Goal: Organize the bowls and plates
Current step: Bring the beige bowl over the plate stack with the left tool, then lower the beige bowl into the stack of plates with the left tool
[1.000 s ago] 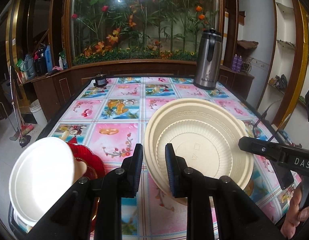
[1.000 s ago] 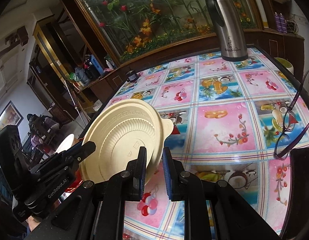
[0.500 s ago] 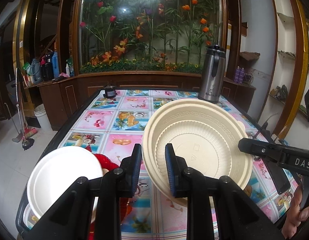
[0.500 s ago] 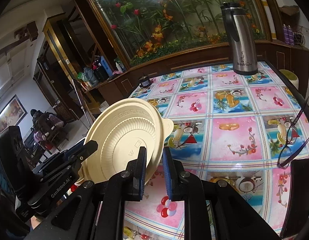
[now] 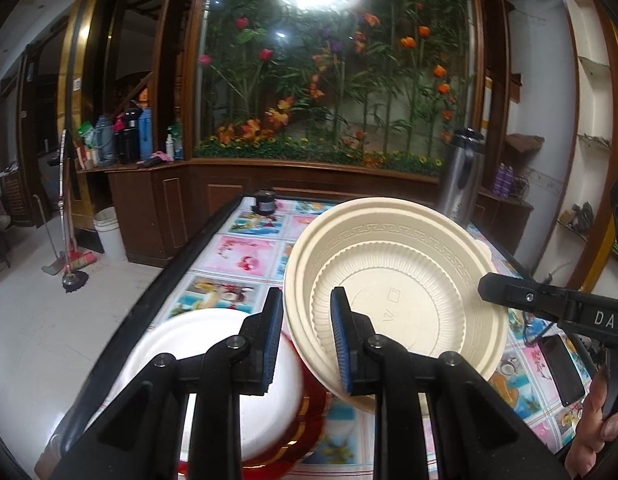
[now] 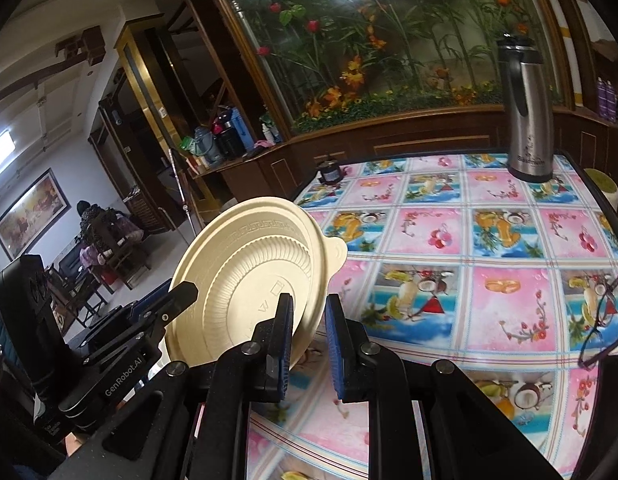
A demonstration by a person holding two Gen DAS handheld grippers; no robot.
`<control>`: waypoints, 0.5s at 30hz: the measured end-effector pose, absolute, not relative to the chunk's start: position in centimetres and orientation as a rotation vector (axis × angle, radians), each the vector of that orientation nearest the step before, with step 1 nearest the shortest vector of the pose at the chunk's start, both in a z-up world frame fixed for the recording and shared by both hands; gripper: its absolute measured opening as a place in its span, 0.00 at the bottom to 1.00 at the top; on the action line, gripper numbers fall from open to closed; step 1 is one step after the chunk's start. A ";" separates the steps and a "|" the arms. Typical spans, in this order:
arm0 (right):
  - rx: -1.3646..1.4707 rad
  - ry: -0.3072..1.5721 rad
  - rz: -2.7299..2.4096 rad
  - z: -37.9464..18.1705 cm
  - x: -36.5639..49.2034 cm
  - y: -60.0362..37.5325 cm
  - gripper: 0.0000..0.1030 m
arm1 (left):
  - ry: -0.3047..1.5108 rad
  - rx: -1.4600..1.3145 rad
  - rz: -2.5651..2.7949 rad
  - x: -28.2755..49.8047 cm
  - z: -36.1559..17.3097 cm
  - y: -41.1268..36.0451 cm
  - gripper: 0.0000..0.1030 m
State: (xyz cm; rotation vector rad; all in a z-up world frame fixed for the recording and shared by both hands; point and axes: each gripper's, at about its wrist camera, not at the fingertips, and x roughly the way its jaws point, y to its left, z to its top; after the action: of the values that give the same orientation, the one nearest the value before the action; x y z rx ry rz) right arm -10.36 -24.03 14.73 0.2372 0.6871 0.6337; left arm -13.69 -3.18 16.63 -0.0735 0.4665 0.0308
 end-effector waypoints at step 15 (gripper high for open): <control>0.216 0.826 0.778 13.5 -8.0 -14.0 0.18 | 0.503 -0.187 0.177 -15.3 15.3 6.0 0.22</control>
State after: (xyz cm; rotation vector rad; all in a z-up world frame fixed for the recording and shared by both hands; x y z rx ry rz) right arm -8.04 -14.00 13.50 0.2164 0.8257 0.7783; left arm -15.33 5.97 15.34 -0.1866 0.5033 0.1768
